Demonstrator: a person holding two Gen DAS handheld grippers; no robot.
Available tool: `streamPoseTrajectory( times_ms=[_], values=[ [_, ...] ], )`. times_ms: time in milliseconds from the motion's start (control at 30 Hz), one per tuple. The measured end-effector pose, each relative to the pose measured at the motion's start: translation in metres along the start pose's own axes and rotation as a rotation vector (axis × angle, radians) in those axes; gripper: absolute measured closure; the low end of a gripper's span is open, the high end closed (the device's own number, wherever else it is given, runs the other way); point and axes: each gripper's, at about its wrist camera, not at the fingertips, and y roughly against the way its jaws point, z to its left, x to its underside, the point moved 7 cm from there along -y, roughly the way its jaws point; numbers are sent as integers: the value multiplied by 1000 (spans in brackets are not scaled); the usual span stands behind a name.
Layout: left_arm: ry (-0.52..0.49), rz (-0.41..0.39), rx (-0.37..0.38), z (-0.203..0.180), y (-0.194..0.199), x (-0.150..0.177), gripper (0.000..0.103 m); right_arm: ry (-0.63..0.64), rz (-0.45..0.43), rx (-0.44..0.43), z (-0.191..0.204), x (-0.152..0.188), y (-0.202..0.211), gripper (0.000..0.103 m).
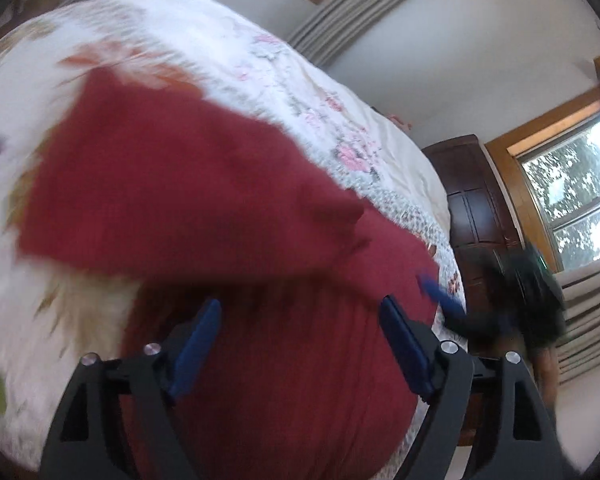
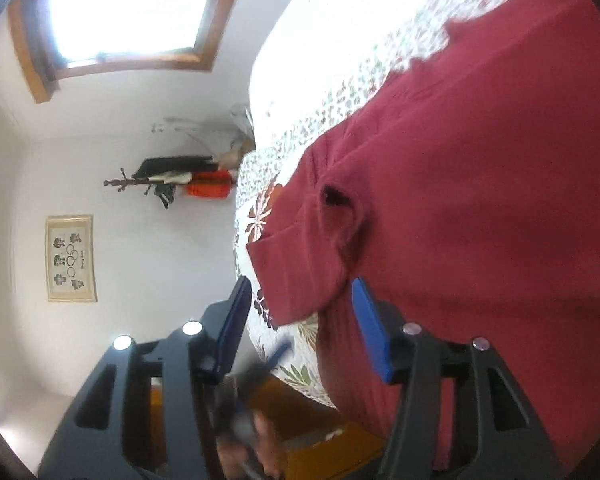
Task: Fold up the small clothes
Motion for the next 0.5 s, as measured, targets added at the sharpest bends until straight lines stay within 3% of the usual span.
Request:
streamPoseTrajectory(
  times_ms=[100, 233, 433, 500],
  values=[
    [55, 2, -50, 30, 32, 30, 18, -11, 37, 68, -9, -23, -27, 46],
    [159, -4, -72, 62, 56, 56, 18, 10, 103, 80, -5, -29, -46, 46],
    [233, -36, -96, 87, 72, 67, 18, 31, 129, 154, -6, -28, -70, 46],
    [228, -33, -95, 86, 71, 65, 18, 48, 127, 152, -1, -26, -75, 61]
  ],
)
